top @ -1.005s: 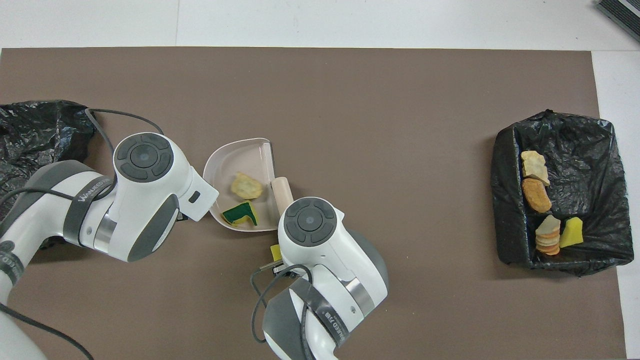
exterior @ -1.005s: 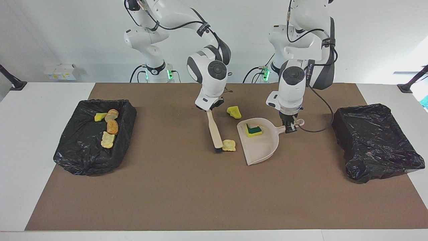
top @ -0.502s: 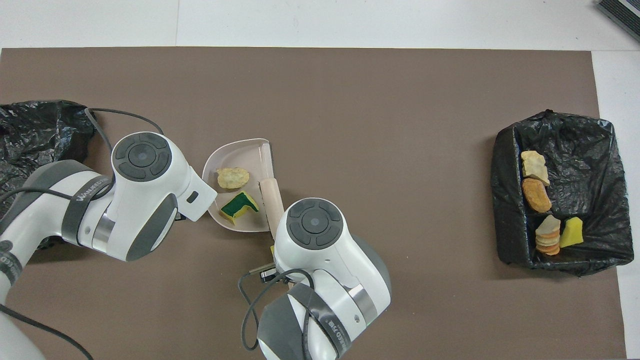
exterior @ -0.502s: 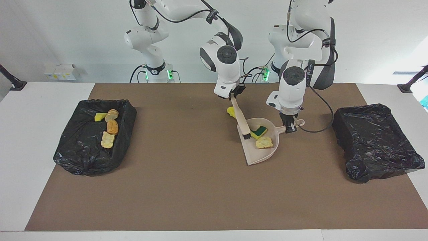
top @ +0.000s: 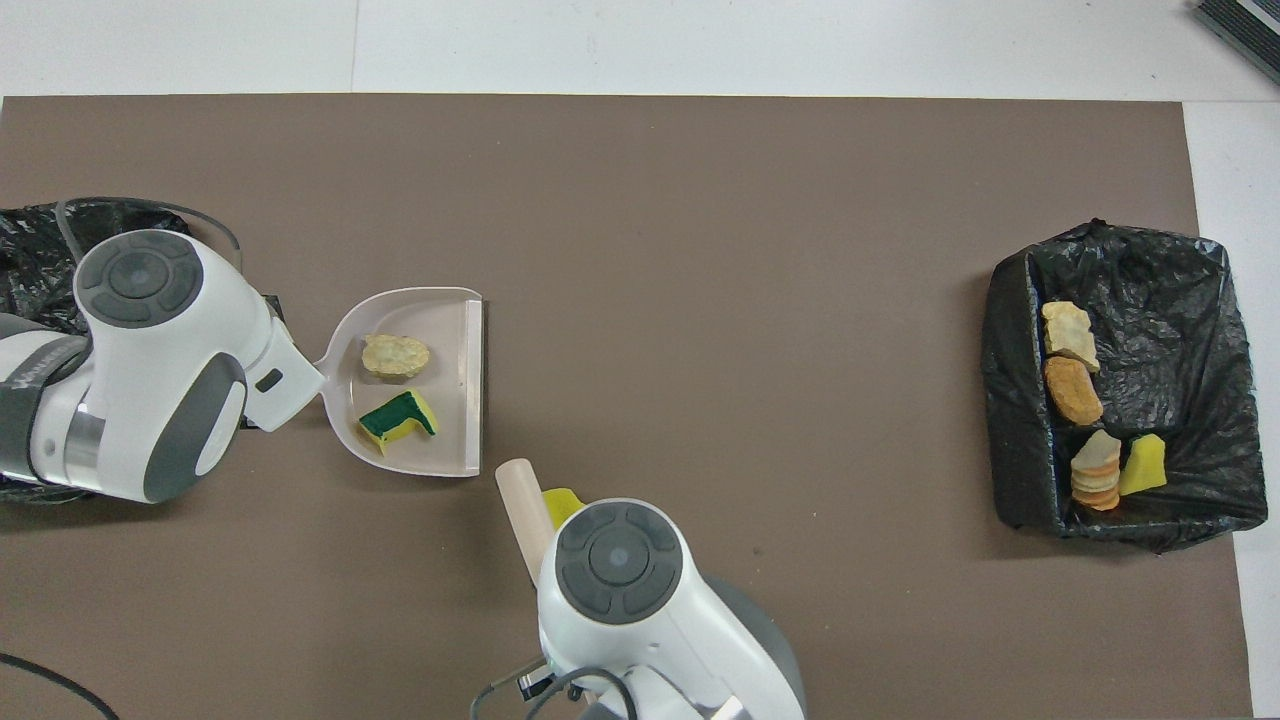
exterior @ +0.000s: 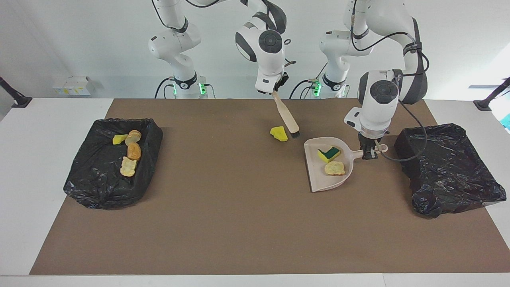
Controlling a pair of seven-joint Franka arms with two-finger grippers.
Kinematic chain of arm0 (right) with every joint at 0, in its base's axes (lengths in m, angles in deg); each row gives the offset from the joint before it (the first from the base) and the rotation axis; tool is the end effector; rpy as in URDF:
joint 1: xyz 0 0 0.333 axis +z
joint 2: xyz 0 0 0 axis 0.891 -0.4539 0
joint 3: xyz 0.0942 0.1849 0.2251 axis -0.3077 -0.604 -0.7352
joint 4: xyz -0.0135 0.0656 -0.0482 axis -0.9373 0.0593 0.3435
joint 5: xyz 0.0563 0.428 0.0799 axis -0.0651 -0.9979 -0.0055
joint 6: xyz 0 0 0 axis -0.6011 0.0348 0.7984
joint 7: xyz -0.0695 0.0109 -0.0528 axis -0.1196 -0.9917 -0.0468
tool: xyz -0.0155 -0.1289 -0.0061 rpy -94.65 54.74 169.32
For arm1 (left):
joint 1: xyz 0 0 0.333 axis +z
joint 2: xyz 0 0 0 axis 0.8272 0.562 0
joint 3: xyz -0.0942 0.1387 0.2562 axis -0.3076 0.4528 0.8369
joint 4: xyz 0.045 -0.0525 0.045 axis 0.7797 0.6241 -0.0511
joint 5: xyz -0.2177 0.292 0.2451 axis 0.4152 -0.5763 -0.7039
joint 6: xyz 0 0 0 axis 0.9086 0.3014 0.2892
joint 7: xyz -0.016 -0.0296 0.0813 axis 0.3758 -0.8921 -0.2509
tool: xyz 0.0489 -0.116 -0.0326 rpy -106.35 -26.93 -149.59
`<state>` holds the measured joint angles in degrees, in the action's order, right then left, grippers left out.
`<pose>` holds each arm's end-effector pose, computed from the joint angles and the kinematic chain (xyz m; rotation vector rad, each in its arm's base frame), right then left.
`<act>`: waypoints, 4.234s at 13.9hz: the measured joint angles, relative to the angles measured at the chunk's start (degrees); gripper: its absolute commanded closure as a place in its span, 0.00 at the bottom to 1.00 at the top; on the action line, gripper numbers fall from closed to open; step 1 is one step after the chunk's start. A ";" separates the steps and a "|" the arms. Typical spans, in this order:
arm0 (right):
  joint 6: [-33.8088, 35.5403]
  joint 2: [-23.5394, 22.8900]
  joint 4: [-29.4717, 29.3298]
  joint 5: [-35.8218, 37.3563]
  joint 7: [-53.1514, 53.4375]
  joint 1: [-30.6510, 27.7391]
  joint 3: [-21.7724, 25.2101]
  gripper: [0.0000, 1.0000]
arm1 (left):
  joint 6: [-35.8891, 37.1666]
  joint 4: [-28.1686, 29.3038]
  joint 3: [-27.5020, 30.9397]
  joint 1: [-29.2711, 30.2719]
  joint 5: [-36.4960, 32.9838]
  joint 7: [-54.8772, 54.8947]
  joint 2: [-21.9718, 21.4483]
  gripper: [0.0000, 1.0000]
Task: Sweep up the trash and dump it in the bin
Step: 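Move the brush to the yellow sponge piece with the right gripper, then sweep the yellow sponge into the dustpan with the right gripper's brush, then lift the brush away with the right gripper while the left gripper lifts the dustpan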
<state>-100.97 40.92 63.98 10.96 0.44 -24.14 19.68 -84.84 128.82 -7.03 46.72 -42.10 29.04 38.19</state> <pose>0.3440 0.4635 0.3766 -2.8444 -0.5885 0.5524 0.5901 -0.0934 0.3394 -2.0910 2.1425 0.2697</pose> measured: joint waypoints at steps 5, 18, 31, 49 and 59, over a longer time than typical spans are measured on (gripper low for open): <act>-13.16 0.67 11.38 -0.70 3.80 6.70 -0.11 1.00 | 3.32 1.51 -0.29 0.11 0.00 0.32 -3.33 1.00; -6.42 -6.62 -0.57 1.09 4.36 -11.96 1.11 1.00 | -1.96 12.03 -1.04 -4.28 0.03 -15.63 -8.17 1.00; -6.77 -7.99 3.79 16.67 1.62 -16.11 0.58 1.00 | -5.03 11.55 -1.19 -9.17 1.25 -27.33 -5.41 1.00; -9.45 -10.33 0.24 2.15 1.85 -10.82 1.18 1.00 | -9.20 8.31 -0.44 -8.04 1.84 -14.37 -1.44 1.00; 2.24 0.49 4.49 7.80 13.63 -8.36 0.53 1.00 | -8.81 0.98 -0.08 0.86 1.83 4.42 2.54 1.00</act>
<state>-98.74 41.41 68.46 18.77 14.07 -32.50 20.20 -93.65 129.80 -7.11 47.58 -40.28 33.46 40.73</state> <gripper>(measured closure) 0.727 0.687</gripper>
